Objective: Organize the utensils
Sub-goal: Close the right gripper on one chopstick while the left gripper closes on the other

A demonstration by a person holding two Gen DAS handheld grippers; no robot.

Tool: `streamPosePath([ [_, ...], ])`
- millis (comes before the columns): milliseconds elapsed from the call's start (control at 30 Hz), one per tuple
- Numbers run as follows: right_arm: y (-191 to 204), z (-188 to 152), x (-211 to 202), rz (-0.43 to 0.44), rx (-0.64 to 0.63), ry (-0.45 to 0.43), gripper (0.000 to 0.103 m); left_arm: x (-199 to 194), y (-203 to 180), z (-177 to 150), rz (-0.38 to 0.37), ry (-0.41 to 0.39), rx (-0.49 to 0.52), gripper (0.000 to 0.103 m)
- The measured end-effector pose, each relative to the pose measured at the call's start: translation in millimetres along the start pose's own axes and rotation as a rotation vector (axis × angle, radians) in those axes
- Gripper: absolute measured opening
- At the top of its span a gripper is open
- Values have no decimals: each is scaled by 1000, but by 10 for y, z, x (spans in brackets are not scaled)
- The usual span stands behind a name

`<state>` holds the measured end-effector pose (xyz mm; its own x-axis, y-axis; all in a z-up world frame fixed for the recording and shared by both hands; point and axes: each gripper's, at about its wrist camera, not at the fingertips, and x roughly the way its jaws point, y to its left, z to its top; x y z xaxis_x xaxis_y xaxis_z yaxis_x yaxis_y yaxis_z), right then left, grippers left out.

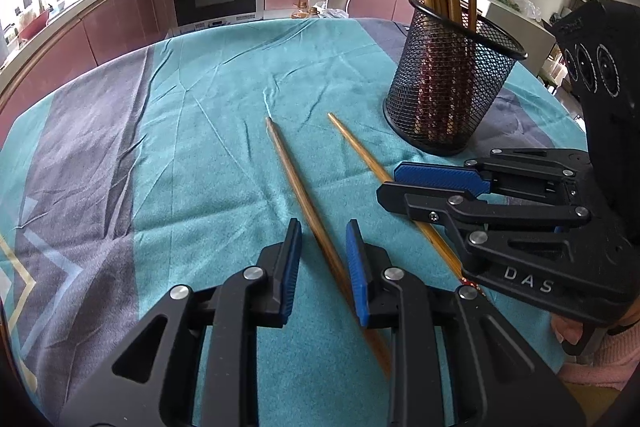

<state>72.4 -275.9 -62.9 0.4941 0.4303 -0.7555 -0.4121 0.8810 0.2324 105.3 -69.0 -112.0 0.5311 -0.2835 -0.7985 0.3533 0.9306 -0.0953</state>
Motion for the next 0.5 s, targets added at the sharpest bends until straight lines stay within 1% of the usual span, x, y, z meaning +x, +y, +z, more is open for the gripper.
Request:
streamPosePath([
  [133, 2, 14, 13, -3, 0, 0, 15, 19, 16, 18, 7, -1, -7, 16],
  [333, 0, 20, 21, -5, -1, 0, 15, 24, 23, 28, 9, -3, -12, 14],
  [500, -20, 22, 25, -9, 11, -3, 10, 29, 28, 34, 8, -3, -18, 14],
])
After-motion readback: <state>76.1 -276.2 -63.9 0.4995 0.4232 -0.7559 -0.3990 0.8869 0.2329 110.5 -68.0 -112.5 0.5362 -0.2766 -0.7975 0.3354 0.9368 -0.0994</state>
